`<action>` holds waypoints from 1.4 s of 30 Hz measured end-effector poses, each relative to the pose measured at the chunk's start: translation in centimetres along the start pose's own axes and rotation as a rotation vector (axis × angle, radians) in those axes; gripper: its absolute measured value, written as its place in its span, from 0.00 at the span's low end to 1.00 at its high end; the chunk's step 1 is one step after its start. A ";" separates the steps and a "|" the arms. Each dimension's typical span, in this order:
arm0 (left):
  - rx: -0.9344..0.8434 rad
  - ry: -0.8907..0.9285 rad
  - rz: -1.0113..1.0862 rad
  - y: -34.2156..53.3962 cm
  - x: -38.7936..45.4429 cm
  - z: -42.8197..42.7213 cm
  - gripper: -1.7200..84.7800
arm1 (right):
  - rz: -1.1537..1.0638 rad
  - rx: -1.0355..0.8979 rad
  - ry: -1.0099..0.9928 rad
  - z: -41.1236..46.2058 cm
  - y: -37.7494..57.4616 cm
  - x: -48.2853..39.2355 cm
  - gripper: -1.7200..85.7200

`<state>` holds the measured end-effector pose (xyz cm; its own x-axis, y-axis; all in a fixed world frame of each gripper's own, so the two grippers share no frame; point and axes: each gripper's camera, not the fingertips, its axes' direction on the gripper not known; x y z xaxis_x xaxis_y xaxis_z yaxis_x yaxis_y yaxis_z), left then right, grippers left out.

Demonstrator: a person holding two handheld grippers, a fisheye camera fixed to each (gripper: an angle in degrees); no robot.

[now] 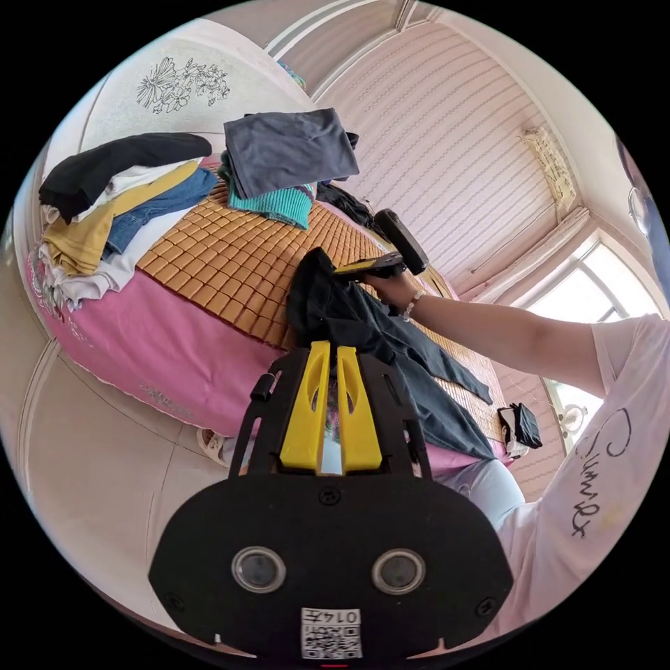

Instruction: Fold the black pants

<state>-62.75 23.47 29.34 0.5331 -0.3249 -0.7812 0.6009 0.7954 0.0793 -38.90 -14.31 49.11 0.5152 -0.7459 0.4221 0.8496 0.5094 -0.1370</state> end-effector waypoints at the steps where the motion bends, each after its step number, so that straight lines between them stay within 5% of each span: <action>1: 0.006 -0.005 0.007 -0.4 -0.3 0.3 0.01 | 0.006 0.007 -0.025 0.4 -1.1 1.1 0.01; 9: 0.076 -0.211 -0.150 -2.8 -8.1 2.3 0.02 | 0.060 0.031 -0.096 2.5 -7.4 3.1 0.01; 14: 0.053 -0.341 -0.237 -2.4 -10.8 1.7 0.07 | 0.114 0.285 -0.337 -1.5 -1.9 4.8 0.01; 20: 0.123 -0.420 -0.185 1.2 -7.8 0.1 0.07 | 0.219 0.238 -0.470 -2.7 22.2 12.2 0.01; 28: -0.114 -0.098 0.308 4.1 8.7 8.9 0.07 | 1.160 -0.103 -0.147 -8.9 66.5 19.2 0.11; 34: -0.416 0.190 0.633 10.2 24.1 23.4 0.09 | 1.383 -0.064 -0.303 -6.9 78.9 15.8 0.19; 38: -0.607 0.059 0.816 16.1 29.8 32.4 0.10 | 1.411 -0.157 -0.396 -4.2 82.4 14.9 0.17; 42: -0.595 -0.001 0.929 18.5 31.7 34.0 0.09 | 1.430 0.069 -0.436 -7.0 85.9 15.0 0.05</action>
<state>-14.50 10.52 27.09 0.6296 0.5269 -0.5710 -0.4168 0.8492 0.3241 42.63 15.22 37.41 0.8010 0.5643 0.2000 -0.3439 0.7070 -0.6180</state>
